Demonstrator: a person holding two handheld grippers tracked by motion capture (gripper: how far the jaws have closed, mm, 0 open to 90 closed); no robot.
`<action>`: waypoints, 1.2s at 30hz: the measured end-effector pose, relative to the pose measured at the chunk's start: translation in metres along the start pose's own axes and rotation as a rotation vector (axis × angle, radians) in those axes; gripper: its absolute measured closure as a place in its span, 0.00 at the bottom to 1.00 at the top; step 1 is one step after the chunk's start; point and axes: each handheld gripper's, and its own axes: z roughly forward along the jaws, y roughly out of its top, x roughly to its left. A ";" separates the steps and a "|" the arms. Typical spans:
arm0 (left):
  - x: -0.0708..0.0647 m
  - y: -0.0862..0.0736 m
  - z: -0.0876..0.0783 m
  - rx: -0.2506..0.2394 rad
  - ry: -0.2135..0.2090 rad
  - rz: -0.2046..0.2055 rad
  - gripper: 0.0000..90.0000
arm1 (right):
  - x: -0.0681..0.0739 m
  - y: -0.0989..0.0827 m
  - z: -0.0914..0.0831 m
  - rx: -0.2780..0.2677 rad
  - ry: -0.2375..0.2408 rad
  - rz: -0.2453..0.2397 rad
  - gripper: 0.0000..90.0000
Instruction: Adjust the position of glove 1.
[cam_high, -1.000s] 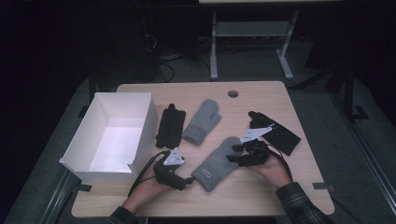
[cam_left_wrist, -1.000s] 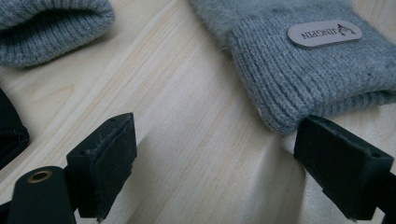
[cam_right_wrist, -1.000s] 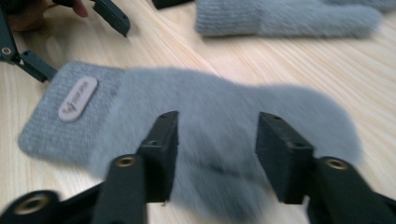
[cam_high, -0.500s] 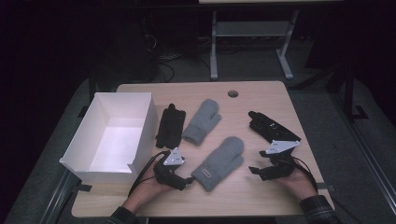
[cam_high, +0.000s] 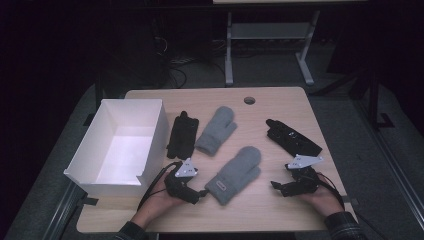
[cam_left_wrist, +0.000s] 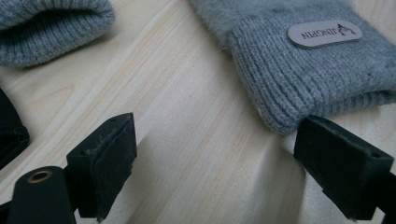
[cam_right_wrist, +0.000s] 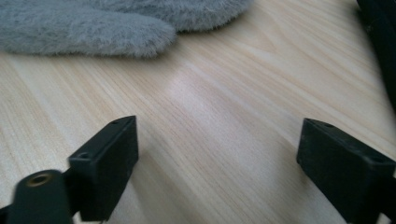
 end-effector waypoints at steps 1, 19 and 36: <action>0.000 0.000 0.000 0.001 0.000 0.000 0.14 | 0.000 -0.001 0.000 -0.006 0.006 0.001 0.12; 0.000 0.010 -0.014 0.004 0.002 -0.035 0.14 | 0.001 -0.001 0.001 -0.006 0.009 0.005 0.11; 0.025 0.057 -0.022 -0.064 0.062 -0.133 0.24 | 0.001 -0.001 0.002 -0.007 0.010 0.004 0.11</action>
